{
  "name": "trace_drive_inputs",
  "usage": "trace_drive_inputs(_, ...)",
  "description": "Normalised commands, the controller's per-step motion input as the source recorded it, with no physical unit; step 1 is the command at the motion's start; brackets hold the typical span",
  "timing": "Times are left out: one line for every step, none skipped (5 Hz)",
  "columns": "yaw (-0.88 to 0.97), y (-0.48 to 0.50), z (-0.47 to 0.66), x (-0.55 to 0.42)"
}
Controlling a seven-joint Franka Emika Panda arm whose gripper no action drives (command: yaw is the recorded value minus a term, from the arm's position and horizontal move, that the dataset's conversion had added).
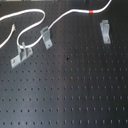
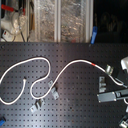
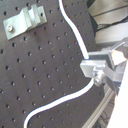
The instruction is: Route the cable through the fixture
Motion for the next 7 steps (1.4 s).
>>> trace_drive_inputs(-0.06, 0.013, 0.03, -0.096)
trace_drive_inputs(0.47, -0.070, 0.14, -0.311)
trace_drive_inputs(0.58, -0.003, 0.29, -0.257)
trace_drive_inputs(0.35, 0.195, 0.29, -0.286)
trace_drive_inputs(0.11, 0.364, 0.24, -0.251)
trace_drive_inputs(0.09, 0.320, 0.23, -0.249)
trace_drive_inputs(0.05, 0.331, 0.26, -0.247)
